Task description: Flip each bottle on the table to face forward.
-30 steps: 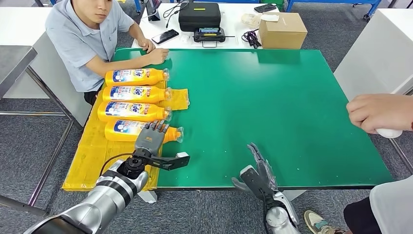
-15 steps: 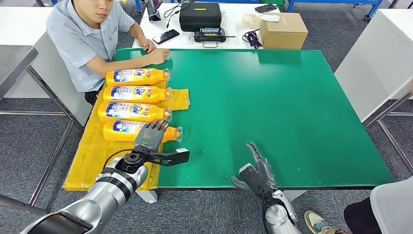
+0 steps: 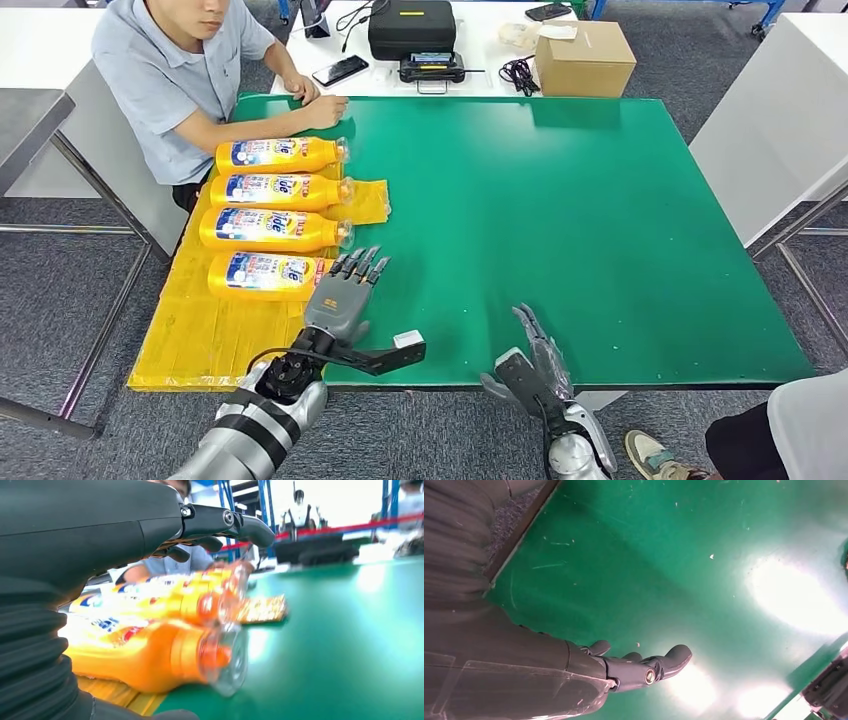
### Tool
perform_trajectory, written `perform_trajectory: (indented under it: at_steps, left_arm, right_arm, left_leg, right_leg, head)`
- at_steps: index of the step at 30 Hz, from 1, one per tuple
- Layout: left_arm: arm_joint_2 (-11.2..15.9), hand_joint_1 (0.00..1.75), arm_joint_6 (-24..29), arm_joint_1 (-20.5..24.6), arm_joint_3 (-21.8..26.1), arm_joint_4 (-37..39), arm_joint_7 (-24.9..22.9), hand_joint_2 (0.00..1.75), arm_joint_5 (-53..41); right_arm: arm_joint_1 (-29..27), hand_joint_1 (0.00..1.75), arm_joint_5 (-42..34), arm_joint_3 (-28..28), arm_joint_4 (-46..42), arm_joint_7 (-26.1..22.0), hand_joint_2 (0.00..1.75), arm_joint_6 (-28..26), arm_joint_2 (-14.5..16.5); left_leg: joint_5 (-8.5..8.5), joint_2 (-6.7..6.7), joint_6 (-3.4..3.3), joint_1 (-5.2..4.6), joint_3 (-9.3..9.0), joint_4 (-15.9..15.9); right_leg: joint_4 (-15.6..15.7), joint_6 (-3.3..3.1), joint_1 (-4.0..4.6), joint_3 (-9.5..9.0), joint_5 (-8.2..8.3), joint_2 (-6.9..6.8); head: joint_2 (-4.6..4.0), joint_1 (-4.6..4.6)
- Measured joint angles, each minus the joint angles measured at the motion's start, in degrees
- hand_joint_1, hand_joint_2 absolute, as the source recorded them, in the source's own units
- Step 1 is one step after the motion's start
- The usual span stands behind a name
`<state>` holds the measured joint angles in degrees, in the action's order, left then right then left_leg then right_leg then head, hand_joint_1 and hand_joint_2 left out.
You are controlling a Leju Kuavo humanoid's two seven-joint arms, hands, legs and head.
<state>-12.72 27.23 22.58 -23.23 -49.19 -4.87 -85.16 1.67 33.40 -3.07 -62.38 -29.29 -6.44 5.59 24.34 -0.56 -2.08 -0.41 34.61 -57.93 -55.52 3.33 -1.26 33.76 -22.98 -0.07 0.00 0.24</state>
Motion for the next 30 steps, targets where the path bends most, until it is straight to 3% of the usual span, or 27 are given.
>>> perform_trajectory:
  at_steps: [8,12,16,17,20,21,24,28,30]
  left_arm:
    - [-0.2,0.00,4.4,-4.5,-1.1,-10.3,1.5,1.75,-0.8]
    - [-0.6,0.00,6.1,-7.2,-1.4,-14.7,3.3,1.75,0.4]
    - [-1.5,0.00,6.5,-10.7,-1.9,-19.5,7.2,1.75,6.4]
    - [-1.7,0.00,6.2,-11.4,-2.0,-20.5,8.6,1.75,9.1]
    - [-2.1,0.00,5.7,-13.4,-2.4,-23.3,15.2,1.75,22.6]
    - [-2.3,0.00,5.9,-14.0,-2.5,-24.0,17.2,1.31,26.9]
    - [-2.6,0.00,4.7,-15.1,-2.7,-24.8,22.1,0.00,38.2]
    - [-3.2,0.00,-2.9,-16.0,-3.2,-25.6,28.5,0.00,57.0]
    - [-3.3,0.00,-5.1,-16.3,-3.5,-26.0,30.0,0.00,61.6]
  right_arm:
    - [-0.5,0.00,-0.2,0.6,-0.8,-0.5,1.75,-0.6,0.4]
    - [-1.5,0.00,-6.1,2.2,-3.3,-0.8,1.75,2.4,1.5]
    - [-3.0,0.00,-13.7,4.8,-7.1,-0.4,0.00,7.9,3.4]
    - [-3.4,0.00,-15.1,5.4,-8.0,0.0,0.00,8.7,3.9]
    - [-4.6,0.00,-17.7,7.4,-11.5,1.5,1.31,8.5,5.9]
    - [-5.1,0.00,-17.6,7.9,-13.0,1.9,1.75,7.6,6.5]
    - [-6.4,0.00,-16.3,8.2,-17.6,1.0,1.75,5.0,7.9]
    - [-7.5,0.00,-14.4,7.6,-21.9,-2.4,1.75,2.4,8.2]
    - [-7.6,0.00,-14.5,7.4,-22.5,-2.4,1.75,2.6,8.2]
  left_leg:
    - [0.01,0.01,0.01,0.02,0.12,0.0]
    - [0.02,0.01,0.01,0.02,0.13,0.0]
    - [0.04,0.01,0.02,0.01,0.21,0.0]
    - [0.04,0.01,0.02,0.01,0.22,0.0]
    - [0.05,0.01,0.04,0.02,0.23,0.0]
    - [0.05,0.01,0.04,0.02,0.24,0.0]
    - [0.05,0.02,0.04,0.03,0.23,0.0]
    - [0.05,0.04,0.04,0.03,0.24,0.0]
    - [0.05,0.06,0.04,0.02,0.24,0.0]
  right_leg:
    - [0.0,-0.01,0.03,0.13,-0.01,0.01]
    - [0.0,-0.01,0.02,0.14,-0.01,0.00]
    - [0.0,-0.01,0.01,0.22,-0.02,0.00]
    - [0.0,-0.01,0.01,0.23,-0.02,0.00]
    - [0.0,-0.01,0.02,0.24,-0.02,0.00]
    - [0.0,-0.02,0.02,0.25,-0.02,0.00]
    - [0.0,-0.02,0.03,0.26,-0.03,0.00]
    - [0.0,-0.03,0.02,0.26,-0.03,0.01]
    - [0.0,-0.03,0.01,0.26,-0.03,0.01]
  head:
    - [0.00,0.00]
    - [0.00,0.01]
    - [0.00,0.00]
    - [0.00,0.00]
    - [0.00,0.01]
    - [0.00,0.00]
    - [0.00,-0.01]
    - [0.00,0.00]
    - [0.00,0.01]
